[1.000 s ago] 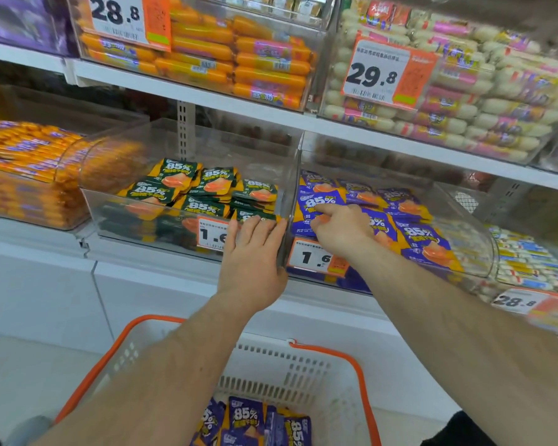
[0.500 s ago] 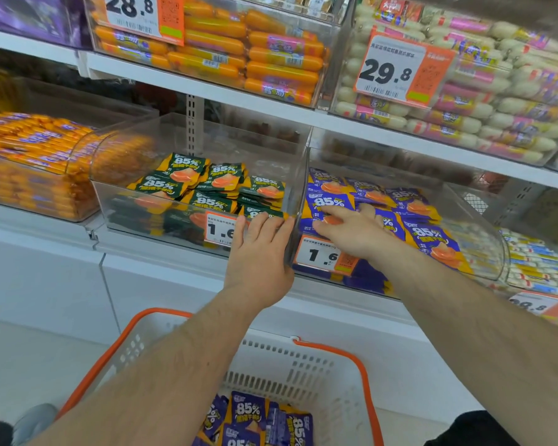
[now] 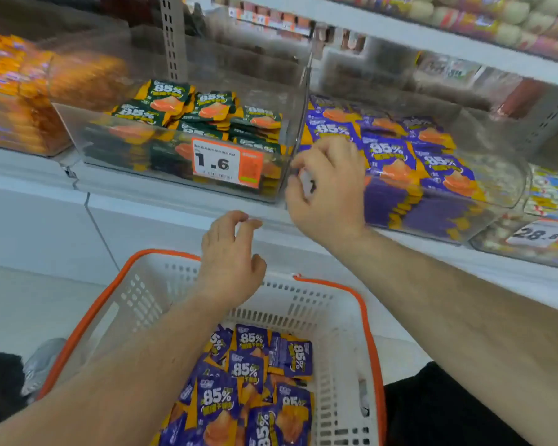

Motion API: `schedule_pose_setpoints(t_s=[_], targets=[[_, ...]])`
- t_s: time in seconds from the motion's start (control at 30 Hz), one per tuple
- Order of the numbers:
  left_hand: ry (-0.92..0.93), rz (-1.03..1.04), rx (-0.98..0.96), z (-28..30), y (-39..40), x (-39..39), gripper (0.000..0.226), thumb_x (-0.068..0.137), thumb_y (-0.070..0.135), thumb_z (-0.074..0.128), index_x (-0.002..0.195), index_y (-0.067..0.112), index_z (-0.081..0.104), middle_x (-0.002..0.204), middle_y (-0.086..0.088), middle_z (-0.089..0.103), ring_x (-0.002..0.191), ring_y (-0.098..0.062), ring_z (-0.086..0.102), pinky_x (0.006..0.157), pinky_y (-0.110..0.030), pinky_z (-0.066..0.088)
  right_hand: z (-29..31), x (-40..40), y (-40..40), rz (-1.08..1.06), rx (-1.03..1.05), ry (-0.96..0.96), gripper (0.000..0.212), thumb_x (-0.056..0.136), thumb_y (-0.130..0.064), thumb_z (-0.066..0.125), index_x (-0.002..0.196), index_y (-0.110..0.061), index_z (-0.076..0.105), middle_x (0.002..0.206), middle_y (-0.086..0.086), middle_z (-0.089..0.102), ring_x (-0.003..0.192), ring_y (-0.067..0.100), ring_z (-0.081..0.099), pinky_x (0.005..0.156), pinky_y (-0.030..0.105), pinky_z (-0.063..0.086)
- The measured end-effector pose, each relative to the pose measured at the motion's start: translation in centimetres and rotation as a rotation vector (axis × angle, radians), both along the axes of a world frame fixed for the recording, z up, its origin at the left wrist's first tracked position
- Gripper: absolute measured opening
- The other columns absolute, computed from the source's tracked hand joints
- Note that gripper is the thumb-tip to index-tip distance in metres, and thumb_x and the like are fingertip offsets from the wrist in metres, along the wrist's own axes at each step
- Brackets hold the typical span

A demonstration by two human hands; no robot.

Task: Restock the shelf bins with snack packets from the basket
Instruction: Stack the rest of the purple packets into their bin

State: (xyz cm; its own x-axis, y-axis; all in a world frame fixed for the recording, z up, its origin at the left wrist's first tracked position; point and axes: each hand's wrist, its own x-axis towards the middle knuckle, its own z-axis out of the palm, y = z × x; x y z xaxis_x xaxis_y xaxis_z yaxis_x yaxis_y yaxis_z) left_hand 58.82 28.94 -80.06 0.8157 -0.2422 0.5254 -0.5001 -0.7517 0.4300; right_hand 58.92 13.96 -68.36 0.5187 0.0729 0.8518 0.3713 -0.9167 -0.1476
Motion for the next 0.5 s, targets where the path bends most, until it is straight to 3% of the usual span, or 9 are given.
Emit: schedule_pose_setpoints(t_s=[0.03, 0.1, 0.2, 0.27, 0.33, 0.43, 0.5], targets=[[0.136, -0.032, 0.004, -1.3, 0.4, -0.5, 0.045, 0.077, 0.010, 0.063, 0.122, 0.007, 0.058, 0.122, -0.013, 0.053, 0.112, -0.035, 0.052, 0.092, -0.049, 0.045, -2.2, -0.3, 1.0, 0.080, 0.024, 0.053, 0.009, 0.071, -0.014, 0.061, 0.077, -0.007, 0.063, 0.084, 0.011, 0.056, 0.078, 0.031, 0.053, 0.070, 0.037, 0.039], [0.489, -0.076, 0.017, -3.2, 0.9, -1.7, 0.038, 0.086, 0.011, 0.056, 0.124, 0.016, 0.055, 0.118, -0.003, 0.058, 0.103, -0.025, 0.059, 0.087, -0.040, 0.050, -7.1, -1.2, 2.8, 0.109, 0.213, 0.333, 0.002, 0.074, -0.012, 0.058, 0.074, -0.010, 0.057, 0.078, 0.004, 0.055, 0.072, 0.026, 0.052, 0.064, 0.033, 0.040], [0.867, -0.084, 0.163, -6.1, 1.9, -2.7, 0.042, 0.090, 0.011, 0.052, 0.132, 0.017, 0.052, 0.130, -0.004, 0.057, 0.104, -0.021, 0.059, 0.082, -0.032, 0.051, -16.3, -3.2, 3.9, -0.127, 0.556, 0.957, 0.006, 0.084, -0.014, 0.056, 0.079, -0.016, 0.057, 0.076, 0.000, 0.059, 0.073, 0.023, 0.056, 0.064, 0.034, 0.046], [0.974, -0.078, 0.186, -7.5, 2.8, -3.1, 0.040, 0.093, 0.013, 0.050, 0.133, 0.013, 0.051, 0.132, -0.008, 0.057, 0.103, -0.024, 0.059, 0.081, -0.032, 0.051, -22.4, -4.8, 3.8, -0.222, 0.540, 1.338, 0.007, 0.090, -0.016, 0.053, 0.087, -0.016, 0.060, 0.079, 0.002, 0.060, 0.075, 0.024, 0.059, 0.066, 0.036, 0.049], [1.012, -0.049, 0.187, -8.7, 3.5, -3.0, 0.035, 0.094, 0.014, 0.050, 0.129, 0.013, 0.053, 0.128, -0.008, 0.059, 0.105, -0.024, 0.059, 0.086, -0.035, 0.052, -26.8, -6.3, 3.2, -0.230, 0.460, 1.576, 0.013, 0.094, -0.015, 0.050, 0.102, -0.016, 0.061, 0.090, 0.005, 0.062, 0.072, 0.022, 0.057, 0.063, 0.036, 0.050], [1.030, -0.018, 0.187, -10.0, 4.1, -2.3, 0.034, 0.093, 0.016, 0.050, 0.127, 0.014, 0.054, 0.127, -0.006, 0.058, 0.107, -0.023, 0.057, 0.088, -0.036, 0.051, -29.7, -7.6, 2.3, -0.216, 0.447, 1.757, 0.035, 0.095, -0.009, 0.048, 0.128, -0.020, 0.054, 0.117, 0.006, 0.061, 0.068, 0.018, 0.053, 0.052, 0.030, 0.040], [1.042, -0.010, 0.182, -10.9, 4.1, -1.8, 0.036, 0.093, 0.016, 0.049, 0.128, 0.015, 0.053, 0.129, -0.004, 0.057, 0.109, -0.023, 0.056, 0.090, -0.036, 0.050, -30.9, -7.8, 1.7, -0.209, 0.399, 1.784, 0.041, 0.094, -0.009, 0.050, 0.133, -0.022, 0.051, 0.115, 0.007, 0.061, 0.066, 0.016, 0.053, 0.048, 0.028, 0.038]])
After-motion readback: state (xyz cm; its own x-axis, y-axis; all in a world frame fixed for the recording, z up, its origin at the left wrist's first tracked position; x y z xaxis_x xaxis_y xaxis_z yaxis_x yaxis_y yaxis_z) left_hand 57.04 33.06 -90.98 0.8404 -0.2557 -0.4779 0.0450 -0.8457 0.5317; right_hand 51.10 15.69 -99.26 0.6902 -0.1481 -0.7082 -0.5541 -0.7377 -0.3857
